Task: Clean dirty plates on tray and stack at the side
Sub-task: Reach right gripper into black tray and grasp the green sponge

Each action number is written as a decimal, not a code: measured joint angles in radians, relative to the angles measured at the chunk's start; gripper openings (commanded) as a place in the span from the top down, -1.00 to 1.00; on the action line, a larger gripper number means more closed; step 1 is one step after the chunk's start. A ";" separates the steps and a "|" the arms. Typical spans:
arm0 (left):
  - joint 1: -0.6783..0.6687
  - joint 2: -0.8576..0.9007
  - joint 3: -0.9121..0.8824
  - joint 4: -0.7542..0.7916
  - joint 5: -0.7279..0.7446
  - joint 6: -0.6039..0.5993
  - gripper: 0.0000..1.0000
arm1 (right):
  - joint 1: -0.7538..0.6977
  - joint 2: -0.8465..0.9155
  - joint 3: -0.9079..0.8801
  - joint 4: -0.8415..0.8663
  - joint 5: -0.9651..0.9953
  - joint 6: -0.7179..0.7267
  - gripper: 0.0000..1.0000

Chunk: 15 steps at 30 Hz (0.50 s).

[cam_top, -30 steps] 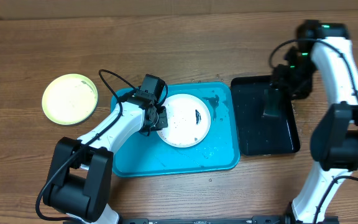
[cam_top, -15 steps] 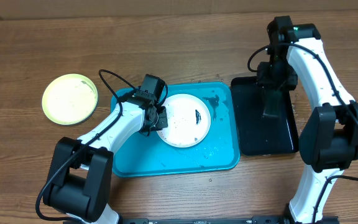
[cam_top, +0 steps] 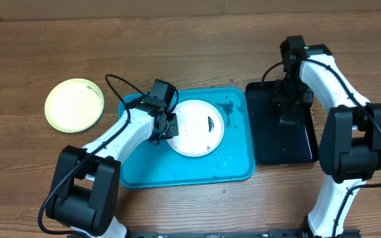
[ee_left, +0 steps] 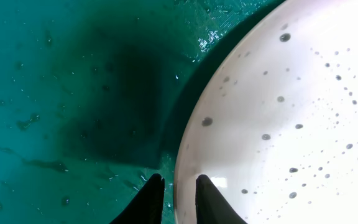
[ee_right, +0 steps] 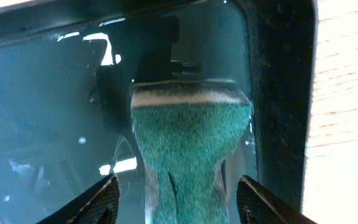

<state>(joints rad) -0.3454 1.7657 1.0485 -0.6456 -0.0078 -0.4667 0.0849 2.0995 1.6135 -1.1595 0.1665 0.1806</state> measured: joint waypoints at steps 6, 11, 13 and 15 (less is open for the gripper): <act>0.000 0.000 0.000 0.000 0.000 0.000 0.58 | -0.010 0.000 -0.061 0.067 0.006 0.019 -0.05; 0.000 0.000 0.000 0.000 0.000 0.000 0.58 | -0.026 0.000 -0.072 0.078 0.005 0.035 0.47; 0.000 0.000 0.000 0.001 0.000 0.000 0.58 | -0.026 0.000 -0.072 0.076 0.005 0.043 0.58; 0.000 0.000 0.000 0.001 0.000 0.000 0.58 | -0.027 0.000 -0.072 0.075 0.006 0.046 0.88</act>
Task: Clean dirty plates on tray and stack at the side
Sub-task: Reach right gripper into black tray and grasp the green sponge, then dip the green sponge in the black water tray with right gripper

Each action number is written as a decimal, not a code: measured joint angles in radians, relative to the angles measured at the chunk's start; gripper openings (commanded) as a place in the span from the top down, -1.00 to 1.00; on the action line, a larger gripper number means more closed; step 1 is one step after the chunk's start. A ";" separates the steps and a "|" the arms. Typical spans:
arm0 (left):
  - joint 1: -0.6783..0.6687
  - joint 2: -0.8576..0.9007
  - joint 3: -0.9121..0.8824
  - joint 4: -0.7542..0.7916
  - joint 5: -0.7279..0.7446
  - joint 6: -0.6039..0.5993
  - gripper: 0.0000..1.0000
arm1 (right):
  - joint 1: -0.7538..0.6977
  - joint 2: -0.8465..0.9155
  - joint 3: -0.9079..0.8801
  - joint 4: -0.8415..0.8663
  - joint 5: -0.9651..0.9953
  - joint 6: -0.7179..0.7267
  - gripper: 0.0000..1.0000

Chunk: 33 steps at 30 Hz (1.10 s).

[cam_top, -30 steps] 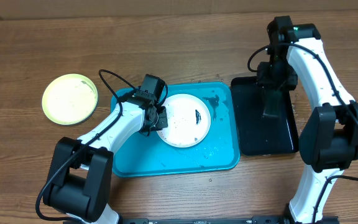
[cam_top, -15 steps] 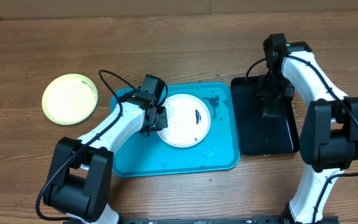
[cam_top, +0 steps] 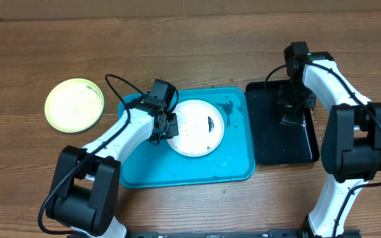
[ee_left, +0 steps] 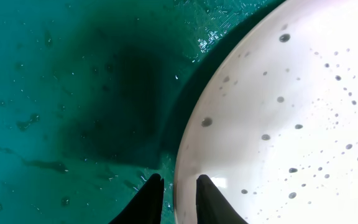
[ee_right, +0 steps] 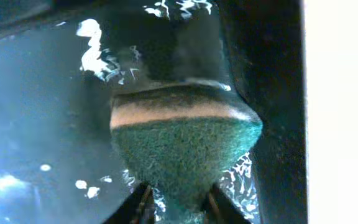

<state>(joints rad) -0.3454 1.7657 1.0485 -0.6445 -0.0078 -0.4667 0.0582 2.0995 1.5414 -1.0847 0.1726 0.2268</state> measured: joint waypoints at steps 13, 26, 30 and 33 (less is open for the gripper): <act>0.000 0.000 0.000 0.000 0.000 0.000 0.55 | 0.026 0.000 0.000 -0.010 -0.197 -0.043 0.47; 0.000 0.000 0.000 0.000 0.000 0.000 0.54 | 0.021 0.000 0.014 -0.065 -0.269 -0.097 0.15; 0.000 0.000 0.000 -0.001 0.000 0.000 0.54 | 0.021 0.000 0.039 -0.077 -0.274 -0.097 0.02; 0.000 0.000 0.000 0.000 0.000 0.000 0.53 | 0.021 0.000 0.045 -0.080 -0.275 -0.095 -0.17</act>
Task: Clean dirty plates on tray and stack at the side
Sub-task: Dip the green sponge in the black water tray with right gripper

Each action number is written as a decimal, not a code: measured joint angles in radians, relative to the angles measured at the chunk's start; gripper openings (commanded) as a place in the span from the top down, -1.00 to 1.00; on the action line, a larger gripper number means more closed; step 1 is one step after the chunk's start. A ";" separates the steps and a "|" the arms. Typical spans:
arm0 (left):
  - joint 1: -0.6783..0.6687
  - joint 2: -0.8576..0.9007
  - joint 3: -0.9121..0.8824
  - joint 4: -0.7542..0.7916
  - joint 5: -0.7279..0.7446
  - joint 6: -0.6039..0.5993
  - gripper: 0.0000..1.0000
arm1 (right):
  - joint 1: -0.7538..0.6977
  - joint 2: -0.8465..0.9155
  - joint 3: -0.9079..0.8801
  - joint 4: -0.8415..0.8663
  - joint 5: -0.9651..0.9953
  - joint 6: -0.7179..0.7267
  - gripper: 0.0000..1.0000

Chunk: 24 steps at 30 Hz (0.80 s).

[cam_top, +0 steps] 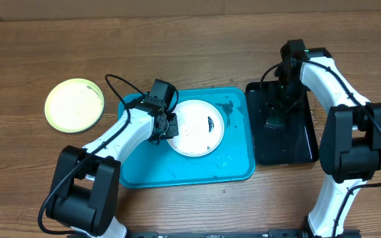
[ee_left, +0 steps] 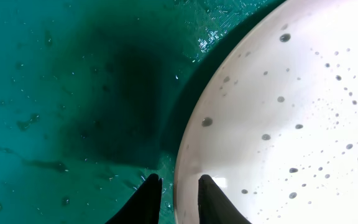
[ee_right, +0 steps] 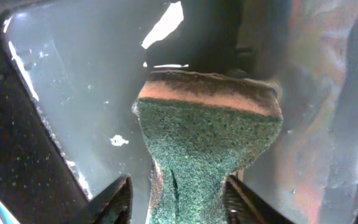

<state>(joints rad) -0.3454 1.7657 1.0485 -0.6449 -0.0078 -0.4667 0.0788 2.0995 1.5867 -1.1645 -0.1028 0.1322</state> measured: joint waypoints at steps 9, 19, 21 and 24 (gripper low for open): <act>0.000 0.000 0.000 0.000 0.000 0.000 0.53 | 0.000 0.000 0.000 -0.001 0.030 0.043 -0.04; 0.000 0.000 -0.002 0.000 0.000 0.000 0.48 | 0.000 0.000 -0.004 0.005 0.050 0.071 0.17; 0.000 0.000 -0.002 0.000 0.000 0.000 0.47 | 0.000 0.000 -0.009 0.009 0.051 0.074 0.18; 0.000 0.000 -0.002 0.000 0.000 0.000 0.43 | 0.000 0.000 -0.011 0.014 0.051 0.075 0.29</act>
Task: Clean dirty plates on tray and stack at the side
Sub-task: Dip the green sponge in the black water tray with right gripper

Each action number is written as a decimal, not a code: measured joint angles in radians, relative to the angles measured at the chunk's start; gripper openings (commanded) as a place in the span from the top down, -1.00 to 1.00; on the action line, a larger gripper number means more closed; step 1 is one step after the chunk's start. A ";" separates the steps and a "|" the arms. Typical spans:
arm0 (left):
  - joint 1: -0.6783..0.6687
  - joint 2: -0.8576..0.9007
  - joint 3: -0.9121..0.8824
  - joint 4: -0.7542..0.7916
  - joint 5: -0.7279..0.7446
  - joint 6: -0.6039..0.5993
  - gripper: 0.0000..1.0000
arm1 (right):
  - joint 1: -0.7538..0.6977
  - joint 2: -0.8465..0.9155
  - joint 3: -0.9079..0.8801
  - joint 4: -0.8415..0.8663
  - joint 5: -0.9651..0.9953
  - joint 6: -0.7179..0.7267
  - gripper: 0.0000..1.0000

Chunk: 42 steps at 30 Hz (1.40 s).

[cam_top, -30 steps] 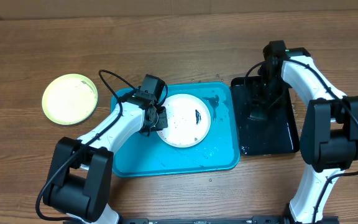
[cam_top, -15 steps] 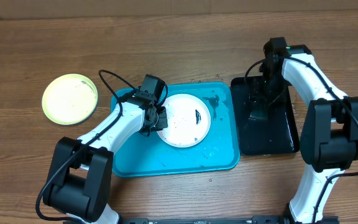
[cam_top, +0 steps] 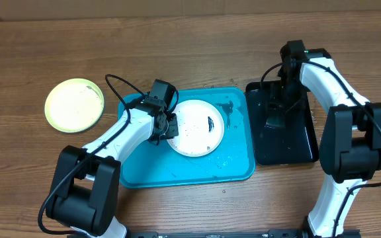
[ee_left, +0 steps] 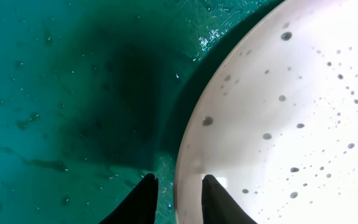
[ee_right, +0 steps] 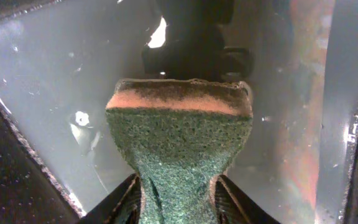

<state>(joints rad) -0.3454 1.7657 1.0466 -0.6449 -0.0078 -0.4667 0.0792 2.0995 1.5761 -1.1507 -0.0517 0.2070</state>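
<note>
A white plate [cam_top: 196, 127] with a dark smear [cam_top: 211, 123] and fine specks lies on the teal tray [cam_top: 233, 165]. My left gripper [cam_top: 168, 127] [ee_left: 178, 200] is at the plate's left rim [ee_left: 188, 143], one finger outside it and one over the plate, shut on it. A green scouring sponge [ee_right: 179, 143] with an orange-tan layer is pinched at its waist in my right gripper [ee_right: 179, 205] [cam_top: 274, 120]. That gripper holds it over the left part of the black water tray [cam_top: 290, 149].
A pale yellow-green plate [cam_top: 75, 104] sits on the wooden table to the left of the teal tray. The teal tray's floor [ee_left: 55, 93] is wet and speckled. Water in the black tray [ee_right: 55, 93] shows reflections.
The right gripper's fingers stand closer together on the sponge, and the sponge has shifted slightly in the black tray. The left fingers sit a touch wider at the plate's rim.
The left gripper has stayed at the white plate's left rim throughout. The right fingers first stood wide beside the sponge at the black tray's right side, then squeezed it there. Later the sponge was over the tray's left part, and now it is pinched tighter.
</note>
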 measured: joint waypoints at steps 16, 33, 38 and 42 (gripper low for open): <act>0.000 0.000 0.000 0.000 0.000 0.000 0.28 | 0.000 0.000 0.000 -0.012 0.000 0.002 0.21; 0.000 0.000 0.000 0.002 0.000 0.000 0.27 | 0.000 0.000 0.000 -0.013 0.000 0.002 0.21; 0.000 0.000 0.000 0.002 0.000 0.000 0.26 | 0.000 0.000 0.000 -0.013 0.000 0.002 0.20; 0.000 0.000 0.000 0.003 0.000 0.000 0.27 | 0.000 0.000 -0.010 0.001 0.000 0.002 0.21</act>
<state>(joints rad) -0.3454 1.7657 1.0466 -0.6422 -0.0078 -0.4671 0.0792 2.0995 1.5661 -1.1500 -0.0517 0.2089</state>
